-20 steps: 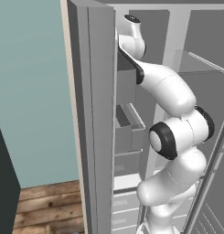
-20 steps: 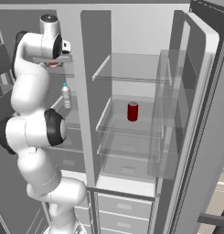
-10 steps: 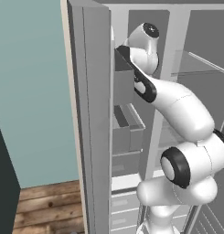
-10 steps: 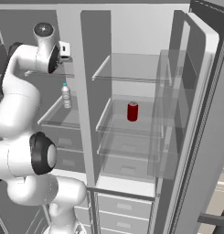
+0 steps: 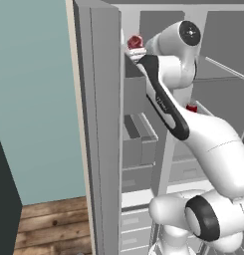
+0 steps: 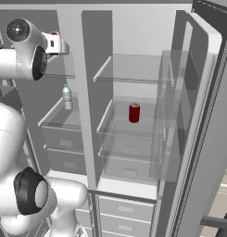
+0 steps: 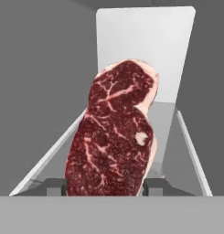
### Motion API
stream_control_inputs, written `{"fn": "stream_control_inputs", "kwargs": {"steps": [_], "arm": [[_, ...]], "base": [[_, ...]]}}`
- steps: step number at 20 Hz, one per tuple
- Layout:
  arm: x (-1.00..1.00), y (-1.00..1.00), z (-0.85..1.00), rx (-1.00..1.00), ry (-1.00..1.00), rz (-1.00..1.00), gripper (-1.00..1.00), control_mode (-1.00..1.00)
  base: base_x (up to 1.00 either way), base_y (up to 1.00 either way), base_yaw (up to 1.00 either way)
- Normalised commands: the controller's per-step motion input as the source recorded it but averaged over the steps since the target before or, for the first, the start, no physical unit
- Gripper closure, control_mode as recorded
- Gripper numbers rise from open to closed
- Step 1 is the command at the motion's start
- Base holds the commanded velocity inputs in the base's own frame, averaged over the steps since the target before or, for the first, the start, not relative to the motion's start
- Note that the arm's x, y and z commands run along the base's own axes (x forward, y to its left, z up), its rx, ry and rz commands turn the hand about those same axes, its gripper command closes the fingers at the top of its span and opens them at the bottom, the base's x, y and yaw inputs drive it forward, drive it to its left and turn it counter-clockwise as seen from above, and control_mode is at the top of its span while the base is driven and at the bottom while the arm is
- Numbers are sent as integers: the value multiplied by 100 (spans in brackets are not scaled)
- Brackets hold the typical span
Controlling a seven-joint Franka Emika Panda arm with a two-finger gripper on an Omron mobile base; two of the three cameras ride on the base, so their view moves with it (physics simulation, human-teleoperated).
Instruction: Pick up the frozen steak from the freezer, place it on any shelf in the fridge, and close the fridge and freezer doors when done.
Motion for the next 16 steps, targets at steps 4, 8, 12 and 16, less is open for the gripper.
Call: {"fn": "stream_control_inputs", "kwargs": {"steps": [4,8,12,16], "arm": [[-100,-39,21,0,-2,-3,100,-100],[-100,-61,-2,0,-1,0,100,-100],[-100,-58,-19,-2,8,0,100,-100],[-100,-56,-26,-3,10,0,100,-100]], "base": [[0,0,0],[0,0,0],[0,0,0],[0,0,0]]}}
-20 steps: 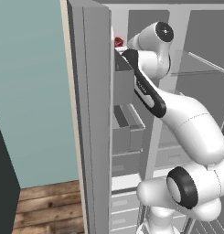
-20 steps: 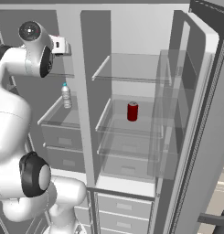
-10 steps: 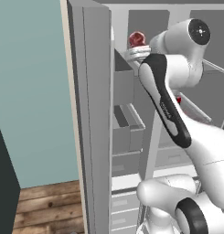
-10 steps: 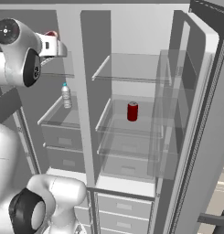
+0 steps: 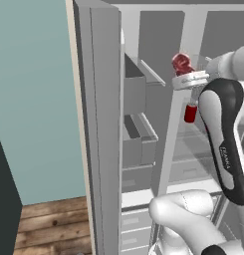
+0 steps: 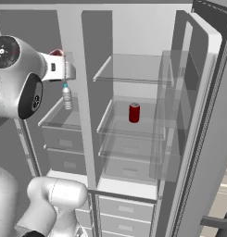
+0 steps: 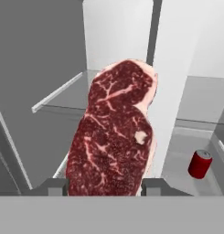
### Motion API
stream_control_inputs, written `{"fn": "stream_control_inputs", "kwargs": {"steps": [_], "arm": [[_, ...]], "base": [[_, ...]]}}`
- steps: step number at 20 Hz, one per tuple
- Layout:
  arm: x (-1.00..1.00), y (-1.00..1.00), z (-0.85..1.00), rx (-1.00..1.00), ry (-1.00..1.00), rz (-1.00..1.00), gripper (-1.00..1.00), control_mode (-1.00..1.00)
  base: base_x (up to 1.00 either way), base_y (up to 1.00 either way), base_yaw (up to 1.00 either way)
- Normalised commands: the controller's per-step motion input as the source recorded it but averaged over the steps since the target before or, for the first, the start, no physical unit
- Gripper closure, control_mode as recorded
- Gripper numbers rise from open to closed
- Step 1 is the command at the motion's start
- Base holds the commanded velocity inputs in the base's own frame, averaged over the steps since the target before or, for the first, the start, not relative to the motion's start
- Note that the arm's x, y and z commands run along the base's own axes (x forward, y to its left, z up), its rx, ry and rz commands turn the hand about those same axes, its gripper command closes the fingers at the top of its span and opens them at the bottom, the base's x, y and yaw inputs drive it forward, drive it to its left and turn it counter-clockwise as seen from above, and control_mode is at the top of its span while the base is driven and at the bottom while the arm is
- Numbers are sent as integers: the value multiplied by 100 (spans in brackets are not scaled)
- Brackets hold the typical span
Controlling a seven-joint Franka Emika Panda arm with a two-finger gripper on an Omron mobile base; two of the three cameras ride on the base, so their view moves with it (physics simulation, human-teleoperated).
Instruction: Pick up the frozen steak from the freezer, place it on any shelf in the fridge, and close the fridge and freezer doors when done.
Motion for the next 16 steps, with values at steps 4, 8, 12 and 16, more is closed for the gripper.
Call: {"fn": "stream_control_inputs", "kwargs": {"steps": [4,8,12,16], "arm": [[-100,-78,-47,-2,1,0,100,-100],[-55,-100,-22,2,0,-21,100,-100],[20,-100,-9,1,2,-32,100,-100],[92,-89,0,5,6,-20,100,-100]], "base": [[0,0,0],[0,0,0],[0,0,0],[0,0,0]]}}
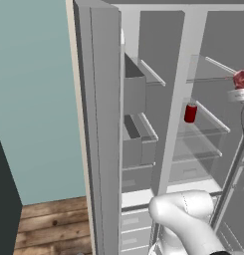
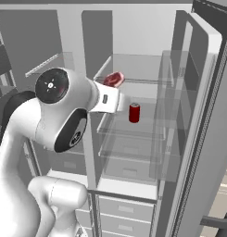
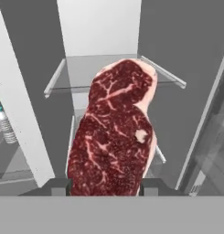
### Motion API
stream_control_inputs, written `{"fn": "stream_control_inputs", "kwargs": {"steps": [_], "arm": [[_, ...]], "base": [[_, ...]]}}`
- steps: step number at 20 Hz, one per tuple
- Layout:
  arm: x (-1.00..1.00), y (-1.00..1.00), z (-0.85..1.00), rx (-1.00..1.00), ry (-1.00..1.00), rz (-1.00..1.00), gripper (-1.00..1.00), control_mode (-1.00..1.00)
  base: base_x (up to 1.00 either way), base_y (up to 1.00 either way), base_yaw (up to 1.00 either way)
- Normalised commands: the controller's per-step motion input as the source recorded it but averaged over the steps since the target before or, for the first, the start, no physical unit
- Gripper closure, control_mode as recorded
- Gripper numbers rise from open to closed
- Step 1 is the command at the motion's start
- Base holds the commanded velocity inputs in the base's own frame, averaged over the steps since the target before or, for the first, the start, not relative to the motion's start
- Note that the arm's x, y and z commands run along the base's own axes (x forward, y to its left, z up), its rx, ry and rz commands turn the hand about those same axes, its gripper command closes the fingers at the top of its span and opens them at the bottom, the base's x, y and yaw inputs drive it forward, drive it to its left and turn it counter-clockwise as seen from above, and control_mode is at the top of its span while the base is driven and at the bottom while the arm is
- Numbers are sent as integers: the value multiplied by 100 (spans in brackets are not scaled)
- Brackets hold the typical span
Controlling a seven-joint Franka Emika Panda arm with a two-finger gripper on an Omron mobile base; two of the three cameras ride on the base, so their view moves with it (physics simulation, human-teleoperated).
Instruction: Pick up the frozen steak from the freezer, place it on any shelf in the fridge, and close the fridge and freezer doors when done.
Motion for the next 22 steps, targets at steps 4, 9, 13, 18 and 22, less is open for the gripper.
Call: {"fn": "stream_control_inputs", "kwargs": {"steps": [4,9,13,18,22], "arm": [[100,-34,0,2,9,-5,100,-100],[78,-4,0,0,10,3,100,-100],[91,-1,0,0,5,6,100,-100],[77,-43,0,6,2,1,100,-100],[70,-51,0,5,0,0,100,-100]], "base": [[0,0,0],[0,0,0],[0,0,0],[0,0,0],[0,0,0]]}}
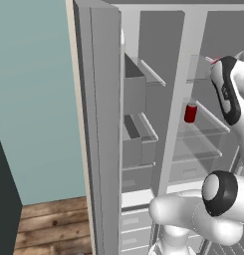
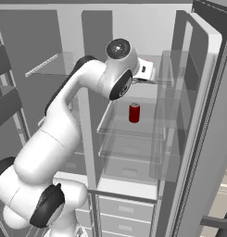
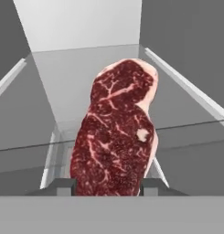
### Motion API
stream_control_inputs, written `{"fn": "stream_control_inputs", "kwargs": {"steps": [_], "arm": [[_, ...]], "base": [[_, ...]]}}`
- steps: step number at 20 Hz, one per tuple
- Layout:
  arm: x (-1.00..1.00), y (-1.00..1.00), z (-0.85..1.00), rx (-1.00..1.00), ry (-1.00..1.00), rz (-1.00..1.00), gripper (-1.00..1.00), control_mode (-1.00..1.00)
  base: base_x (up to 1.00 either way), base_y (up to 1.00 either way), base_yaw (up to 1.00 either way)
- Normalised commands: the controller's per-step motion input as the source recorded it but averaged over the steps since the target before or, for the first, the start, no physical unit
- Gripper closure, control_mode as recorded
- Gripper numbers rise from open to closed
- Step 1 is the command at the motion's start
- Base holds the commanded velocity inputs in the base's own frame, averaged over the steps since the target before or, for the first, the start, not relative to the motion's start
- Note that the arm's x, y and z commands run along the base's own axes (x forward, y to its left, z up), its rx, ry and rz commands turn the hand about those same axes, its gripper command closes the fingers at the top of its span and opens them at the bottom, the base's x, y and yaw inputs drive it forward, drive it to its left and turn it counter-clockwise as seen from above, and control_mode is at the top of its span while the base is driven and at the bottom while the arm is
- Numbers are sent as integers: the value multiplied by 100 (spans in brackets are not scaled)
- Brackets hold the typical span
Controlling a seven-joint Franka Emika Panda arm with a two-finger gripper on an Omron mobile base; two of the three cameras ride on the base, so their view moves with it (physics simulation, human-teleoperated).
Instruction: Pick up the frozen steak from the freezer, place it on any shelf in the fridge, and close the fridge and freezer doors when done.
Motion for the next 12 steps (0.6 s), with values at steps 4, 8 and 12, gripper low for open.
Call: {"fn": "stream_control_inputs", "kwargs": {"steps": [4,8,12], "arm": [[80,-36,0,2,0,1,100,-100],[98,-18,0,0,0,0,100,-100],[100,-11,-15,0,0,1,100,-100]], "base": [[0,0,0],[0,0,0],[0,0,0]]}}
